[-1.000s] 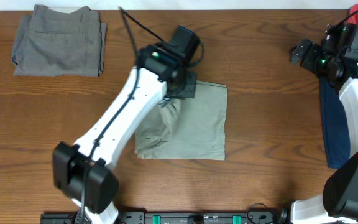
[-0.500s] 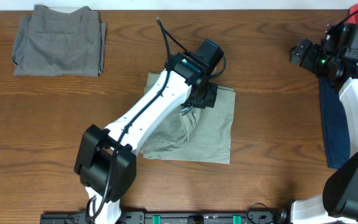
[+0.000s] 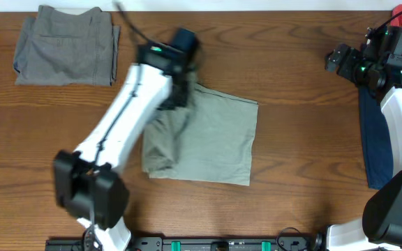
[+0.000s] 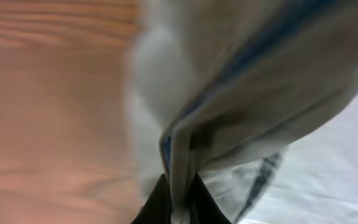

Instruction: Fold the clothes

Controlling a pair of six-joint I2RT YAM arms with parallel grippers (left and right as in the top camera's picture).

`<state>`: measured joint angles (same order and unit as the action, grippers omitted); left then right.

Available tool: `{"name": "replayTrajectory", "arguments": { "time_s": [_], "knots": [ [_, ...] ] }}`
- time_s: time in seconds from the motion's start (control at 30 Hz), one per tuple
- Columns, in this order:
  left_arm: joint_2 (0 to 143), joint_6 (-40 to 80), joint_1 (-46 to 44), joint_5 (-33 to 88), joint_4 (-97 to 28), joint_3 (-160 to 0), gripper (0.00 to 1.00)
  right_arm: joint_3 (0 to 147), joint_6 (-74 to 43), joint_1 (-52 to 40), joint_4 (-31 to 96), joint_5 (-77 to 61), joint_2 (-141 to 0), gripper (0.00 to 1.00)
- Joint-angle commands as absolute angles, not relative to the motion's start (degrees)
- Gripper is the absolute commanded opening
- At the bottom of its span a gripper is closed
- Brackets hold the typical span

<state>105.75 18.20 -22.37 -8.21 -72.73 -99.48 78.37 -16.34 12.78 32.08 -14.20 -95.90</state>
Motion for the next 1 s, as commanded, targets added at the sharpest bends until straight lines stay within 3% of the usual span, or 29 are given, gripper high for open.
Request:
{"name": "replayTrajectory", "arguments": {
  "time_s": [0.0, 0.23, 0.73, 0.97],
  "knots": [
    [101.7, 17.4, -17.5, -16.2, -74.1, -101.8, 0.06, 78.7, -16.7, 12.4, 32.1, -14.4, -96.0, 0.99],
    [98.0, 16.5, -10.5, -17.7, -80.4, -109.8, 0.06, 78.7, -16.7, 12.4, 32.1, -14.4, -96.0, 0.99],
    [95.4, 15.3, -12.7, -19.9, -86.6, -124.2, 0.06, 78.7, -16.7, 12.4, 32.1, -14.4, -96.0, 0.99],
    [95.9, 16.4, -15.0, -11.7, -87.1, -123.9, 0.06, 78.7, -16.7, 12.4, 32.1, -14.4, -96.0, 0.99]
  ]
}}
